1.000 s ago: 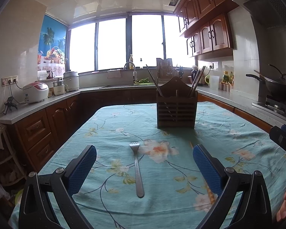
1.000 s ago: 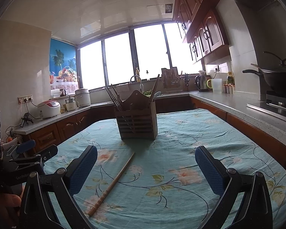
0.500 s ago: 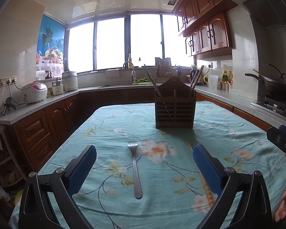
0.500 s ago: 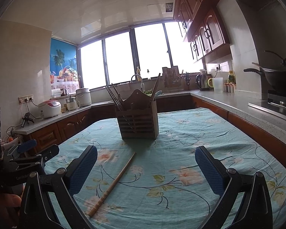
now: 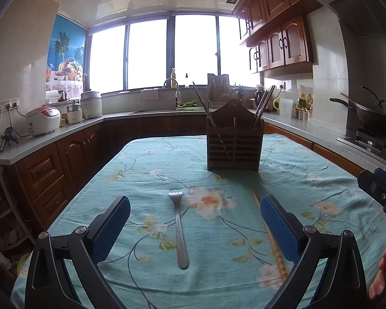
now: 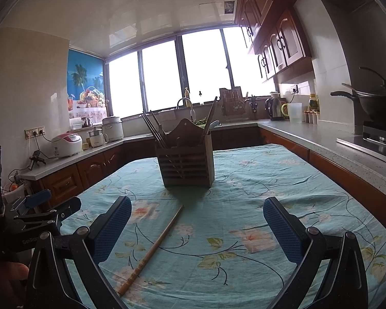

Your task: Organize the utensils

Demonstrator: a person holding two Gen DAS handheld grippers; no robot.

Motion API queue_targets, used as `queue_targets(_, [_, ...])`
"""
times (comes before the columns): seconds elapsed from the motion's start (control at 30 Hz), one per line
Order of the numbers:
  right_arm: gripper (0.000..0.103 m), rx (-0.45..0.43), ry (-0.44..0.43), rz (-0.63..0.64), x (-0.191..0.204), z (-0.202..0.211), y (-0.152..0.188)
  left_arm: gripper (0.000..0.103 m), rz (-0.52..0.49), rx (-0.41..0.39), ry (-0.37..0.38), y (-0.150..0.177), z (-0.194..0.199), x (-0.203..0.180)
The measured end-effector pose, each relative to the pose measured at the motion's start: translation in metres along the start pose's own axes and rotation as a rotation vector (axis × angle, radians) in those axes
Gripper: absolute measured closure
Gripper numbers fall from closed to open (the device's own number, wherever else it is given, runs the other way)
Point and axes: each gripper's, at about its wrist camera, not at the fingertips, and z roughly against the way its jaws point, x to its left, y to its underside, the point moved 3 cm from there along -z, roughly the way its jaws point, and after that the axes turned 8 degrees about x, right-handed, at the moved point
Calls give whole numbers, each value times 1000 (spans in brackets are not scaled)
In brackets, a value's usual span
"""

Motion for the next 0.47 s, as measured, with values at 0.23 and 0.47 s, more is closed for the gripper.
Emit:
queue_targets(0.23, [0, 14, -4, -2, 0, -3, -4, 1, 14, -8, 17, -7, 3, -2])
queue_targets(0.47, [0, 44, -7, -4, -1, -12, -8, 1, 12, 15, 40, -8, -5, -7])
